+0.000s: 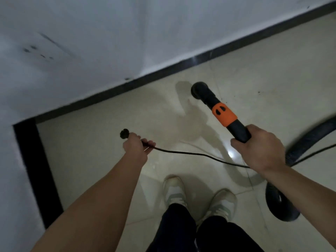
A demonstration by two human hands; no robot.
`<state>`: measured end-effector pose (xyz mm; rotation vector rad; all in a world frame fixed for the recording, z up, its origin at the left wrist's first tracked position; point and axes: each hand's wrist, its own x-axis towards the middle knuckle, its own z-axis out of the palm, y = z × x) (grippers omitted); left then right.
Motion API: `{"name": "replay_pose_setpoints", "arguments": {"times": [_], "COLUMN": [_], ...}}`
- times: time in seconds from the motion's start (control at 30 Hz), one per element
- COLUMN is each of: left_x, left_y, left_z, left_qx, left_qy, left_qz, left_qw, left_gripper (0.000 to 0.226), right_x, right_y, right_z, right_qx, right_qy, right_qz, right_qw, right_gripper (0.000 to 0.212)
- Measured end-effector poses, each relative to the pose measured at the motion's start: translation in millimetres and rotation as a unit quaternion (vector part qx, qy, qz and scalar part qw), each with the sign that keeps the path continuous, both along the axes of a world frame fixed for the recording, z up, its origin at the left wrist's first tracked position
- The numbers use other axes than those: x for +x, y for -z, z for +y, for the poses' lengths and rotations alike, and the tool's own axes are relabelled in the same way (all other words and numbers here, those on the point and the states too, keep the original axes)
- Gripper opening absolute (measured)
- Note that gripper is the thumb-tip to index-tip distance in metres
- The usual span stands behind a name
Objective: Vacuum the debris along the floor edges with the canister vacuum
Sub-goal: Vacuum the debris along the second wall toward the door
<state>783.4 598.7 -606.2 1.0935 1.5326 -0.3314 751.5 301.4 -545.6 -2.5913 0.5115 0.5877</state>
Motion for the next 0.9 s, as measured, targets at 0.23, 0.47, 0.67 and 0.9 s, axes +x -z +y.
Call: {"name": "replay_pose_setpoints", "arguments": {"times": [0.23,0.47,0.67,0.9], "left_x": [46.0,74.6,103.0,118.2], "left_y": [-138.9,-201.7,-193.9,-175.8], "left_z": [66.0,145.7,162.7,154.6], "left_qx": [0.062,0.046,-0.022,-0.074], "left_qy": [0.151,0.223,0.238,0.231], "left_qz": [-0.078,-0.136,-0.144,-0.156], "left_qw": [0.984,0.964,0.960,0.957], "left_gripper": [0.027,0.024,0.021,0.023], "right_x": [25.5,31.8,15.4,1.6], "right_y": [-95.9,-133.6,-139.5,-139.2], "right_z": [64.3,129.0,164.4,189.8], "right_qx": [0.037,0.040,0.039,0.002], "right_qy": [-0.051,-0.077,-0.032,0.031], "right_qz": [0.014,0.034,0.048,0.064], "right_qw": [0.998,0.996,0.998,0.997], "right_gripper": [0.021,0.024,0.022,0.025]}}
